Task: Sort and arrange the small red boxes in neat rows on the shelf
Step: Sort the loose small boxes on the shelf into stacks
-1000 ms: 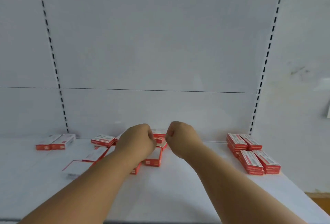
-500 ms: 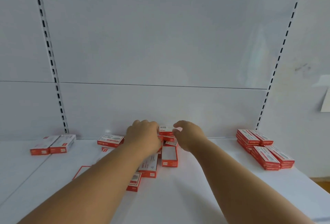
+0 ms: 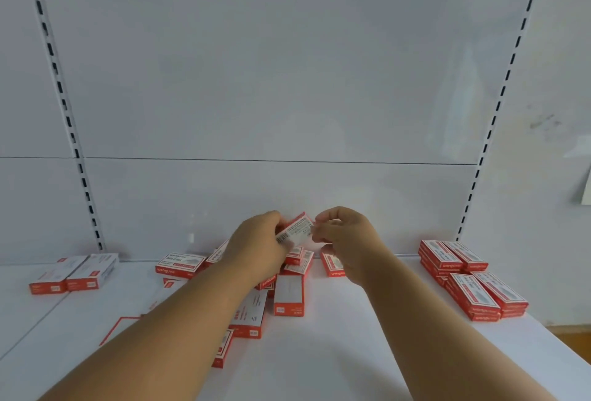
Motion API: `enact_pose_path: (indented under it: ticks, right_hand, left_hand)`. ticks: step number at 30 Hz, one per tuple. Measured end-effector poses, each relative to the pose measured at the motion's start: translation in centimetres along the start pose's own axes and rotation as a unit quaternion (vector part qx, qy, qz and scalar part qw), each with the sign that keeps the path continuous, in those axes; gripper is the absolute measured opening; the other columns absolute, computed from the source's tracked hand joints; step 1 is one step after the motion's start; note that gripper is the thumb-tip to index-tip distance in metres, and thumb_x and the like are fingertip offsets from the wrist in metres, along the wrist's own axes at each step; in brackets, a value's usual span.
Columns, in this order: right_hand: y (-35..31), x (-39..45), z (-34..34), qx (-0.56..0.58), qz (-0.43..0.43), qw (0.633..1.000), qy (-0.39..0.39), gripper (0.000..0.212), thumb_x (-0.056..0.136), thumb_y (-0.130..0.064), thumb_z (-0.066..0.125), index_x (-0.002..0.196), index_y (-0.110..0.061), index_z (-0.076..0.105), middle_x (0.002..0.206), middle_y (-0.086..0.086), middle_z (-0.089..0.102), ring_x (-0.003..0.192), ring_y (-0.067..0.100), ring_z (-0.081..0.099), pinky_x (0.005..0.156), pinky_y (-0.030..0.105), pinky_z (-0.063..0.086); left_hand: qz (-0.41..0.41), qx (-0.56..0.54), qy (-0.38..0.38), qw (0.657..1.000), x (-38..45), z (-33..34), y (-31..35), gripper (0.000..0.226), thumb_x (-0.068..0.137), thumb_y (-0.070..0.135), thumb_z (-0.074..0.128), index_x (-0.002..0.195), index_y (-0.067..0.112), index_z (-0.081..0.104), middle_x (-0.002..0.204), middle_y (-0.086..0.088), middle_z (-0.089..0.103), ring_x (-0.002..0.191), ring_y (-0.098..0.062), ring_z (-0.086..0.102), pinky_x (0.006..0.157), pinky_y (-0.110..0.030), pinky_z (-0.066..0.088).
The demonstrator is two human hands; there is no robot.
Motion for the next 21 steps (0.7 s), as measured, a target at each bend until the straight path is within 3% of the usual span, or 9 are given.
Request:
enact_pose_path:
  ticks: [2, 5, 7, 10, 13, 14, 17, 19, 21]
  right_hand:
    - [0.6, 0.4, -1.7, -0.179, -0.022, 0.982, 0.059, 0.001, 0.085, -0.014, 0.063, 0.086, -0.013, 0.063, 0.083, 0.004, 0.066, 0.074, 0.021, 0.062, 0.060, 0.028, 0.047]
    - [2.5, 0.3, -2.1, -0.534, 0.012, 0.845, 0.035, 0.040, 0.084, -0.049, 0.061, 0.108, -0.017, 0.058, 0.106, 0.006, 0.062, 0.102, 0.029, 0.059, 0.078, 0.031, 0.045]
    - [3.2, 0.1, -1.5, -0.588, 0.014, 0.809, 0.020, 0.045, 0.084, -0.046, 0.062, 0.116, -0.016, 0.052, 0.117, 0.009, 0.060, 0.109, 0.032, 0.057, 0.083, 0.033, 0.045]
    - [2.2, -0.6, -1.4, -0.528, 0.010, 0.848, 0.049, 0.036, 0.084, -0.029, 0.060, 0.116, -0.013, 0.051, 0.117, 0.011, 0.059, 0.103, 0.031, 0.060, 0.075, 0.030, 0.044]
    - [1.3, -2.1, -2.5, -0.248, 0.052, 0.963, 0.092, 0.029, 0.084, -0.018, 0.064, 0.109, -0.007, 0.058, 0.103, 0.012, 0.065, 0.076, 0.022, 0.058, 0.062, 0.028, 0.044]
    - [1.1, -2.9, -2.7, -0.144, 0.062, 0.984, 0.088, 0.024, 0.083, -0.012, 0.065, 0.104, 0.000, 0.063, 0.097, 0.013, 0.067, 0.069, 0.020, 0.055, 0.061, 0.030, 0.045]
    - [0.5, -5.5, -3.6, 0.019, 0.035, 0.997, 0.068, 0.020, 0.084, -0.003, 0.068, 0.104, 0.000, 0.068, 0.095, 0.014, 0.071, 0.068, 0.017, 0.056, 0.068, 0.027, 0.050]
    - [0.2, -7.3, -4.7, 0.054, 0.003, 0.996, 0.077, 0.019, 0.087, -0.006, 0.069, 0.105, -0.004, 0.068, 0.094, 0.011, 0.071, 0.071, 0.017, 0.058, 0.067, 0.027, 0.050]
    - [-0.1, -9.0, -6.2, 0.056, -0.023, 0.993, 0.103, 0.015, 0.092, -0.010, 0.064, 0.105, -0.007, 0.068, 0.093, 0.011, 0.071, 0.070, 0.017, 0.059, 0.065, 0.027, 0.050]
  left_hand:
    - [-0.025, -0.052, 0.020, 0.998, 0.0, -0.2, 0.1, 0.027, 0.091, 0.032, 0.066, 0.117, 0.025, 0.059, 0.125, 0.003, 0.066, 0.101, -0.016, 0.066, 0.065, -0.016, 0.051]
    - [-0.046, -0.114, 0.017, 0.992, -0.3, -0.1, 0.6, 0.029, 0.092, 0.031, 0.066, 0.119, 0.022, 0.059, 0.129, 0.001, 0.065, 0.096, -0.012, 0.063, 0.060, -0.013, 0.046]
    - [-0.050, -0.129, 0.012, 0.990, -0.5, 0.1, 0.9, 0.028, 0.092, 0.031, 0.066, 0.118, 0.022, 0.059, 0.129, 0.002, 0.065, 0.089, -0.009, 0.060, 0.057, -0.013, 0.045]
    - [-0.057, -0.148, 0.012, 0.987, -0.8, -0.2, 1.1, 0.027, 0.093, 0.030, 0.065, 0.119, 0.023, 0.059, 0.129, 0.002, 0.065, 0.083, -0.008, 0.059, 0.056, -0.014, 0.046]
    - [-0.052, -0.159, 0.013, 0.986, -1.3, -0.8, 1.8, 0.023, 0.094, 0.032, 0.063, 0.117, 0.026, 0.060, 0.132, 0.003, 0.063, 0.071, -0.005, 0.056, 0.050, -0.012, 0.041]
    - [-0.048, -0.174, 0.010, 0.983, -1.6, -0.9, 2.1, 0.019, 0.094, 0.032, 0.063, 0.112, 0.029, 0.058, 0.132, 0.004, 0.063, 0.067, -0.004, 0.056, 0.049, -0.011, 0.041]
    - [-0.029, -0.255, -0.013, 0.966, -2.7, -0.3, 3.7, 0.016, 0.095, 0.029, 0.062, 0.110, 0.029, 0.056, 0.124, 0.003, 0.067, 0.071, -0.006, 0.064, 0.065, -0.021, 0.057]
    - [-0.026, -0.334, -0.036, 0.941, -3.7, 0.2, 4.9, 0.028, 0.096, 0.024, 0.060, 0.124, 0.027, 0.056, 0.111, 0.004, 0.070, 0.075, -0.006, 0.071, 0.078, -0.031, 0.060]
    - [-0.045, -0.430, -0.065, 0.899, -4.7, 1.0, 6.3, 0.035, 0.099, 0.016, 0.055, 0.129, 0.033, 0.052, 0.099, 0.003, 0.072, 0.075, -0.010, 0.073, 0.075, -0.031, 0.060]
Point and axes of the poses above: each hand's wrist, its own x-axis towards the middle knuckle, its own z-axis out of the palm, y = z × x, the point moved 5 cm from there along x, towards the middle knuckle
